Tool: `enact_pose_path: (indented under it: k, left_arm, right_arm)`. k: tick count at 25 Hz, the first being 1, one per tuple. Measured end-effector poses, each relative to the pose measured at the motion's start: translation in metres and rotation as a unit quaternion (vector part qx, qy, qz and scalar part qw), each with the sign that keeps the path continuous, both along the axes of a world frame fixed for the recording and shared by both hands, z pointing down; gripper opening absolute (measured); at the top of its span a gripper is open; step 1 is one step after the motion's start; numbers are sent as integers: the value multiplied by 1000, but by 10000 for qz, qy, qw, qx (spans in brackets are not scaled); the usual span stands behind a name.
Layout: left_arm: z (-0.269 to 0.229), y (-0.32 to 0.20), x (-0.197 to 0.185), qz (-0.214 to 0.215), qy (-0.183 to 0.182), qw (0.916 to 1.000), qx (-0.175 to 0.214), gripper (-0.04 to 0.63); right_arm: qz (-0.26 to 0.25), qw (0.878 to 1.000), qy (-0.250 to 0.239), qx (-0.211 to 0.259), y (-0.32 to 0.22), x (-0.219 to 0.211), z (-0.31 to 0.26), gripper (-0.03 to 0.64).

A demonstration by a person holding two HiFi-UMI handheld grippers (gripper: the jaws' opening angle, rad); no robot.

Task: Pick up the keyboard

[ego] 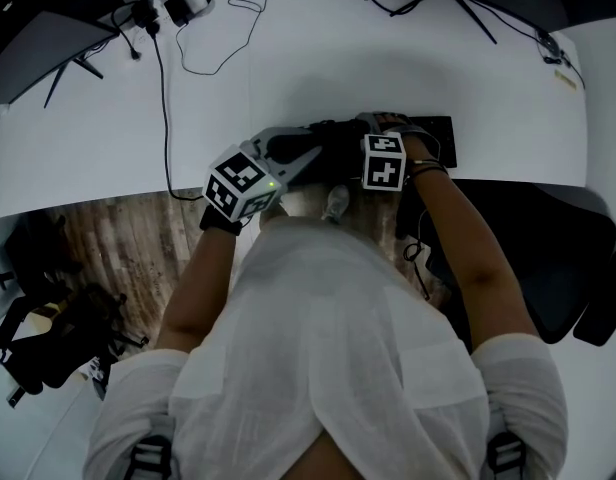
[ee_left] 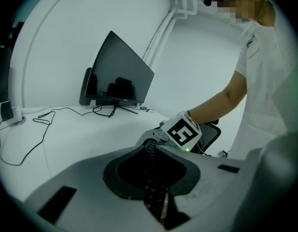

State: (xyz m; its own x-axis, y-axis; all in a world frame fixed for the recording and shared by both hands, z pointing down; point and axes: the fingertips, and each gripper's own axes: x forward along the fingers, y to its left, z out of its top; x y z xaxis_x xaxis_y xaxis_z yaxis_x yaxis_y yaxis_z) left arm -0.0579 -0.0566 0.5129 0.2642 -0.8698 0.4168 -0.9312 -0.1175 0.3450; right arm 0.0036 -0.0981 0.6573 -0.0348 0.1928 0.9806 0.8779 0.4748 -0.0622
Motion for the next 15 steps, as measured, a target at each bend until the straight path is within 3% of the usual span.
enact_pose_path:
  k: [2, 5, 7, 8, 10, 15]
  left_arm:
    - [-3, -4, -3, 45, -30, 10000, 6, 37]
    - [-9, -11, -7, 136, -54, 9999, 38, 37]
    - [-11, -17, -7, 225, -80, 9997, 60, 37]
    - [-12, -20, -6, 300, -94, 9995, 72, 37]
    - [-15, -28, -4, 536, -116, 9984, 99, 37]
    - [-21, -48, 1, 1139, -123, 9933, 167, 37]
  right_arm:
    - [251, 9995, -185, -41, -1, -1, -11, 581]
    - [1025, 9934, -494, -154, -7, 2, -26, 580]
    - [1811, 9807, -632, -387, -11, 7, -35, 577]
    - [2313, 9688, -689, -567, -13, 10, -38, 572]
    - [3456, 9297, -831, -966, -18, 16, -44, 557]
    - [5774, 7905, -1101, -1723, -36, 30, -57, 508]
